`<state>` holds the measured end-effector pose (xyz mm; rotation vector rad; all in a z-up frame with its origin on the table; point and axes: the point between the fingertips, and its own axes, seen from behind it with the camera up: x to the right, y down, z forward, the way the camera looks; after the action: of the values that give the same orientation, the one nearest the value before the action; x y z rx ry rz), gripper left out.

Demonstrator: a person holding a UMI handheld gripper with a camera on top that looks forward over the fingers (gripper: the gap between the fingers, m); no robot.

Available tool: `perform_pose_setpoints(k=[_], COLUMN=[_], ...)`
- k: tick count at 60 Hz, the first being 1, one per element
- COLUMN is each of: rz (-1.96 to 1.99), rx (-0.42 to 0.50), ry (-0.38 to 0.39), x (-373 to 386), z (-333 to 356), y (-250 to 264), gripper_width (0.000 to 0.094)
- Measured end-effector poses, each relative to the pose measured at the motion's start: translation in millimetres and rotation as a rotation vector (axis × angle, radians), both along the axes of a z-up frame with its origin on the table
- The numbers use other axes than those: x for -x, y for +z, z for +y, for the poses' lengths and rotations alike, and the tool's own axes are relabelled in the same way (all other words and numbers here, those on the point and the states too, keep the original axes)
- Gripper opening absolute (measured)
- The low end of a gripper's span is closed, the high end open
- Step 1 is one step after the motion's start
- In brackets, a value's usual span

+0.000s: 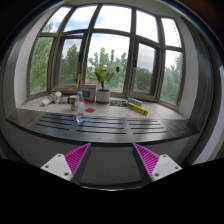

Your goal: Pour water

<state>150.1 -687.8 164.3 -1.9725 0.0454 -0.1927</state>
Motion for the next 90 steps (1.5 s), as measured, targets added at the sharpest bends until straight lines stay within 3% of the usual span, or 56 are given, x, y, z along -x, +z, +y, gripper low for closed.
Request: perform_pose_setpoints(k=[20, 39, 58, 79, 84, 90], rz=[-0.039, 0.029, 0.052, -0.002, 0.024, 0.05], rx=[0.049, 0.024, -0.105, -0.206, -0.197, -0.194], ry=[-0.045, -0.024, 0.024, 0.046, 0.057, 0.086], x=[18.2, 115.9, 187.1, 167.0, 166.5, 169.1], z=[11.6, 58.7, 231.2, 444.7, 475.4, 492.5], y=[-39.3, -74.1, -50.3, -59.8, -73.5, -83.9], gripper_width=[0.085, 0.0852, 0.0848, 0.0807, 0.0749, 0.0604])
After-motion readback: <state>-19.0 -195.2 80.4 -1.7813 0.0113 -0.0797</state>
